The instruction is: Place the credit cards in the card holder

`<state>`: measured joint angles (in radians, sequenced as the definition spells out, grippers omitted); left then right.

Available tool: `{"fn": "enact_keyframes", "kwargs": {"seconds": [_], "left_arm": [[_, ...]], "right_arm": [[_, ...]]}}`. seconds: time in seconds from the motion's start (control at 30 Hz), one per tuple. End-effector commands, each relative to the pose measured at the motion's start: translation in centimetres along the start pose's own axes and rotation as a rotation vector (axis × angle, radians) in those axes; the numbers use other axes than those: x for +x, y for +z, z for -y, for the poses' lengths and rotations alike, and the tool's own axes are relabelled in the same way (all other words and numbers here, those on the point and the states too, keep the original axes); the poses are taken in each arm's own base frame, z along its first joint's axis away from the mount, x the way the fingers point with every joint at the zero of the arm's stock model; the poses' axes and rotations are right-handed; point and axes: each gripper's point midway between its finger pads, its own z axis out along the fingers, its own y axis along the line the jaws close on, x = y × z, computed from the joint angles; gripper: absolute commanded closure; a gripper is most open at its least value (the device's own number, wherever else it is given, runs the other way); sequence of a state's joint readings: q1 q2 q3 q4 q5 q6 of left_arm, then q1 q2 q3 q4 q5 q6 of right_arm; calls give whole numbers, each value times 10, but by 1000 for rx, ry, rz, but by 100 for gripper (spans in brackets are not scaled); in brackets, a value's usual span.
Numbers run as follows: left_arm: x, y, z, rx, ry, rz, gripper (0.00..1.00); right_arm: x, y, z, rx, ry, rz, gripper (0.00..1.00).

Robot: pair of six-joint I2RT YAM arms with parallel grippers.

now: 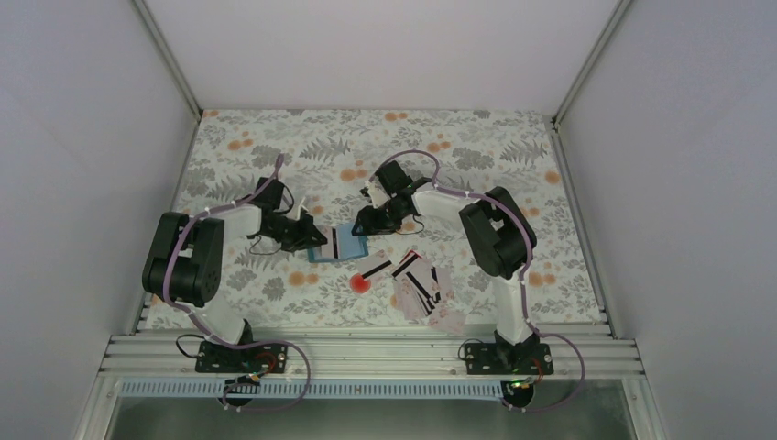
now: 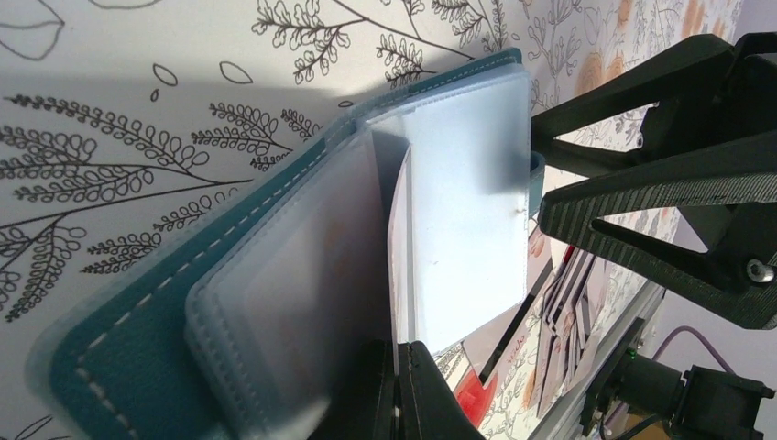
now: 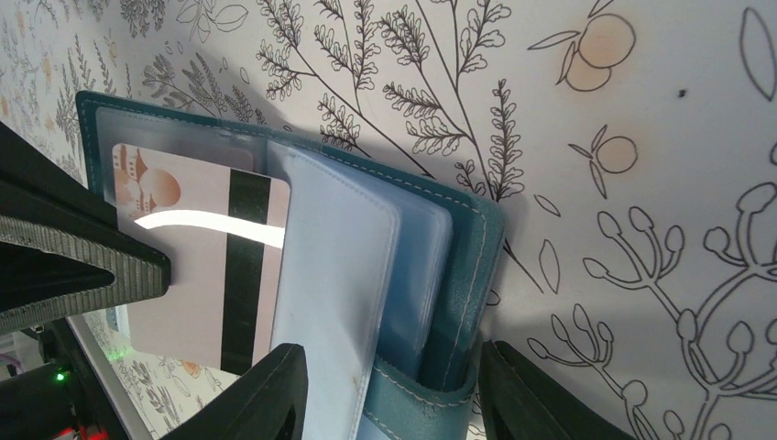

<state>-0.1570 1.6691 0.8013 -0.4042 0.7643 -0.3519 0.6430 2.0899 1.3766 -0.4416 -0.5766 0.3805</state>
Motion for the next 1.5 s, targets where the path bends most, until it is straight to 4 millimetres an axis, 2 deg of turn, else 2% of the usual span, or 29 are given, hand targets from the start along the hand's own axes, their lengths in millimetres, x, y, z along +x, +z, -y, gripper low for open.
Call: {"fn": "enact_keyframes", "kwargs": {"seconds": [0.0,0.57,0.77,1.47], "left_arm": [[11,2,-8,-6,-42,-22,98],[19,14,-22,17,-133,-97,98],[7,8,-21,22,-125,-68,97],[-20,14,-8,106,-129,-9,98]], "right_arm": [[29,24,30,75,62,-95,51],[33,27,33,76,74,-98,51],[34,27,34,77,77,-97,51],[40,33,36,65,87,-122,51]]}}
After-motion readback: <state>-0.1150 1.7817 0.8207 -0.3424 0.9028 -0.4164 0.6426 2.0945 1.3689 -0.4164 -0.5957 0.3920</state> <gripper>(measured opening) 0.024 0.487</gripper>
